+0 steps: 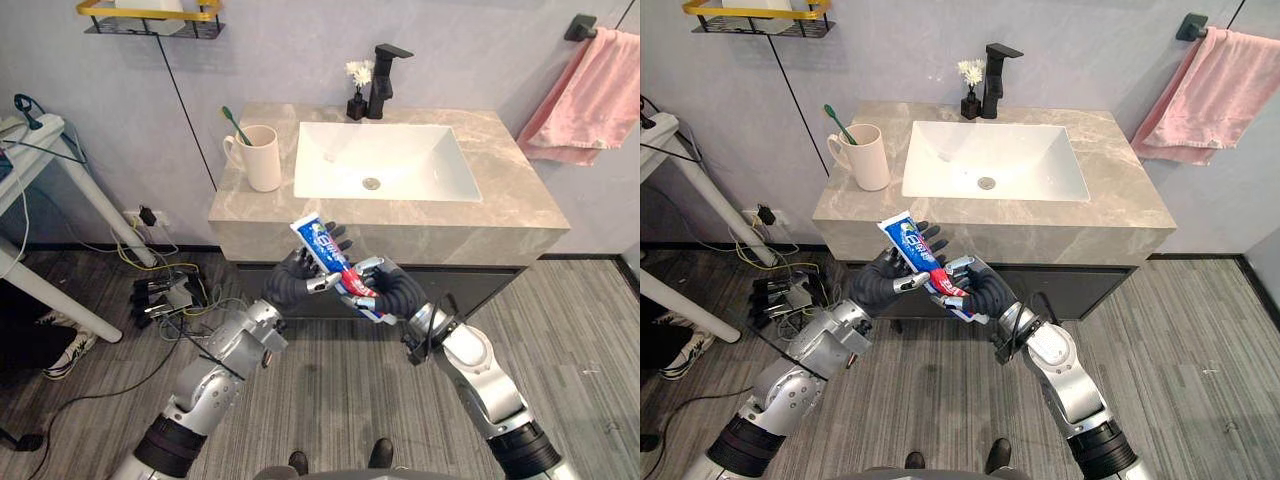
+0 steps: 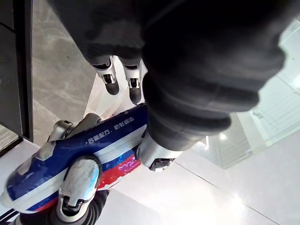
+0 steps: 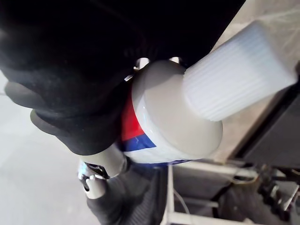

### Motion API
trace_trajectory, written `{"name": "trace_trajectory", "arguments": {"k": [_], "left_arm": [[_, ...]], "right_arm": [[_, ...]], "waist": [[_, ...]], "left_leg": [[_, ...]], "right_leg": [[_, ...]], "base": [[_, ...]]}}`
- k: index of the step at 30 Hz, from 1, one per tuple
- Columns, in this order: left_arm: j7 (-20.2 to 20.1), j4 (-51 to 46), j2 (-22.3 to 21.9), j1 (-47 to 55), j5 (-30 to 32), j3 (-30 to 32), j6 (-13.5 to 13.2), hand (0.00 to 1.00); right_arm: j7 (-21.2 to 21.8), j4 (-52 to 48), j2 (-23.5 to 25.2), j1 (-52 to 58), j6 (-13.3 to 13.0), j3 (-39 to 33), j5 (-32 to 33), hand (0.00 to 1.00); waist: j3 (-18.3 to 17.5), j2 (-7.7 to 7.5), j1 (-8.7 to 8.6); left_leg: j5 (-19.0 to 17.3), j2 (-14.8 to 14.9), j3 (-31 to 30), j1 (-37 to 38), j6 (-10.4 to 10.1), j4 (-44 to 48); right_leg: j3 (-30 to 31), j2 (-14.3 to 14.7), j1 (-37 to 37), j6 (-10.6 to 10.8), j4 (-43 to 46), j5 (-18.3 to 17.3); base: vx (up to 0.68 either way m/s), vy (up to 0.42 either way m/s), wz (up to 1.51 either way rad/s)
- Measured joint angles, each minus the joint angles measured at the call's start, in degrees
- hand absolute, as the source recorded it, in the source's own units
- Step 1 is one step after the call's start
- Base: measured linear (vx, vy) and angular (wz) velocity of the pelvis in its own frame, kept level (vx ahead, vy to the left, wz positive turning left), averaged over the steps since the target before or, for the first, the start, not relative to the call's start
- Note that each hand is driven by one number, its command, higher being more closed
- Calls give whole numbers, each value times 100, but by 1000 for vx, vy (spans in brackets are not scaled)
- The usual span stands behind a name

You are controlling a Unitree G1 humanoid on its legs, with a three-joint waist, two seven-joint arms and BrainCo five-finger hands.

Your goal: Organize washtable

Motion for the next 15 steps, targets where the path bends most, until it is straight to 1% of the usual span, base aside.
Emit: {"name": "trace_trajectory", "arguments": {"k": [3, 10, 12, 15], "left_arm": [[24, 12, -180, 172, -90, -5, 2, 0], [184, 13, -341, 365, -267, -117, 32, 0], [274, 13, -408, 364, -371, -129, 30, 0], [297, 13, -461, 365, -423, -183, 26, 0]], "right_arm": [[1, 59, 31, 81, -9, 5, -64, 100], [0, 99, 75, 254, -19, 48, -360, 100], [5, 98, 61, 255, -54, 135, -544, 100], [10, 89, 58, 264, -138, 290, -735, 100]], "waist": [[-1, 25, -2], [-1, 30, -2], [-1, 29, -4], [-1, 29, -3]], "left_leg": [[0, 1, 13, 8, 0, -29], [2, -8, 11, 29, 1, -81], [2, -10, 10, 29, 2, -84], [2, -10, 8, 28, 1, -85]], "right_leg": [[13, -3, -15, 1, 0, -2], [12, -27, -23, 4, -1, -4], [12, -31, -24, 4, -1, -4], [13, -31, -27, 6, -1, -6]], "base": [[3, 8, -1], [6, 21, 0], [0, 0, 0], [0, 0, 0]]}}
